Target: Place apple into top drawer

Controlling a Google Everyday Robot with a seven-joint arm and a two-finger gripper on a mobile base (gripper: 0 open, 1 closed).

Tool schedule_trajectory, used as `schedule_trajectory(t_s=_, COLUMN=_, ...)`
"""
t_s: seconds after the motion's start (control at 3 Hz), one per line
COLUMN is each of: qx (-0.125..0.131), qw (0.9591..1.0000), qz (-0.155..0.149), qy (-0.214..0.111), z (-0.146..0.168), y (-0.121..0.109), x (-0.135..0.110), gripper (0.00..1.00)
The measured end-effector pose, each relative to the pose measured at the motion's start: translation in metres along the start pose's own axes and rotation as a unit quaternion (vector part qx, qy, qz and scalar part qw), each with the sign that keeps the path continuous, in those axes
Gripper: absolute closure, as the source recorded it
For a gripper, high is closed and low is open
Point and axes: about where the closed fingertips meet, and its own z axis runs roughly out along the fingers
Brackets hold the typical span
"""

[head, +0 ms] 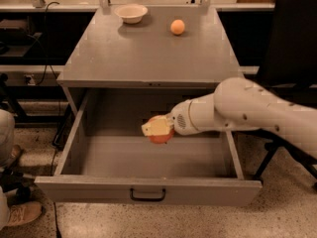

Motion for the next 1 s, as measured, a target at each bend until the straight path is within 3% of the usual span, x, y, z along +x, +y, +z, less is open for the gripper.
schedule_trajectory(t_s=0.67, qx=-0.044, qw=0.9958, qz=0.007, qy=-0.080, z=0.092, y=0.019, x=0.001, gripper=1.00)
schedule_trajectory(t_s=1.0, qx=-0.057, qw=0.9933, qz=-0.004, qy=-0.100, z=0.133, y=0.028, x=-0.002, gripper=1.00)
